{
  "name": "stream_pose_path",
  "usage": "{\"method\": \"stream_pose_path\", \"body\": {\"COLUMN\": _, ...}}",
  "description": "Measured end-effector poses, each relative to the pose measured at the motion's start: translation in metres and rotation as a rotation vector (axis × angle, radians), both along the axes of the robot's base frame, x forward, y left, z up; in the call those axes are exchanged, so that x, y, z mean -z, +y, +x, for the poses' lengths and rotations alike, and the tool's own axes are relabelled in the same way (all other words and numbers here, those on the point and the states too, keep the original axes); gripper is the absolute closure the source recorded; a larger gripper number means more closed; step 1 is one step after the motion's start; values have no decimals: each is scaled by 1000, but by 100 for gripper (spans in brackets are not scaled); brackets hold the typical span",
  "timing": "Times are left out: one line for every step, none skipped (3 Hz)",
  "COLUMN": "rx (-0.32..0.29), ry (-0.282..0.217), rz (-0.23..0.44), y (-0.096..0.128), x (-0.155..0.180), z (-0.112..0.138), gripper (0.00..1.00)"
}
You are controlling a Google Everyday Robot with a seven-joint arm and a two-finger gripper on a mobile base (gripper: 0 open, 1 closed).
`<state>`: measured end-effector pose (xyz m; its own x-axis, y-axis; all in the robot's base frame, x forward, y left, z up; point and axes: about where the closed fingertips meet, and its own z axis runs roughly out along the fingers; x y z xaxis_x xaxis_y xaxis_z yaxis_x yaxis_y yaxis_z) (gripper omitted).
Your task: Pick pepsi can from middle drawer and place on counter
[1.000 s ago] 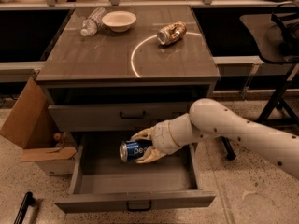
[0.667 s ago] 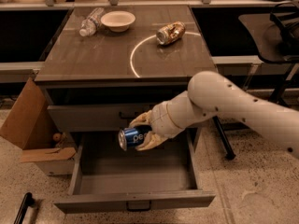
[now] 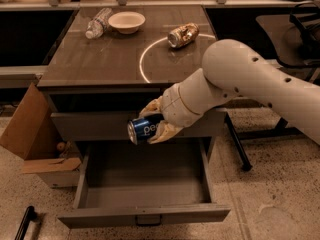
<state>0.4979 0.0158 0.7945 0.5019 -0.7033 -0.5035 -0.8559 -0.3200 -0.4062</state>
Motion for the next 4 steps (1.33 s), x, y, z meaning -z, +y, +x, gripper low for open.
{"method": "stream_pose_path", "body": {"rx": 13, "ry": 5, "rz": 4, "y": -8, "x": -20, "z": 12, "gripper": 100}}
{"method": "stream_pose_path", "body": {"rx": 44, "ry": 4, "rz": 6, "y": -25, "x": -60, "z": 36, "gripper": 100}}
{"method": "stream_pose_path", "body": {"rx": 105, "ry": 21, "rz": 28, "y": -32, "x": -90, "z": 73, "gripper": 100}}
{"method": "stream_pose_path", "body": {"rx": 179, "ry": 55, "rz": 119, "y": -21, "x": -101, "z": 116, "gripper": 100}}
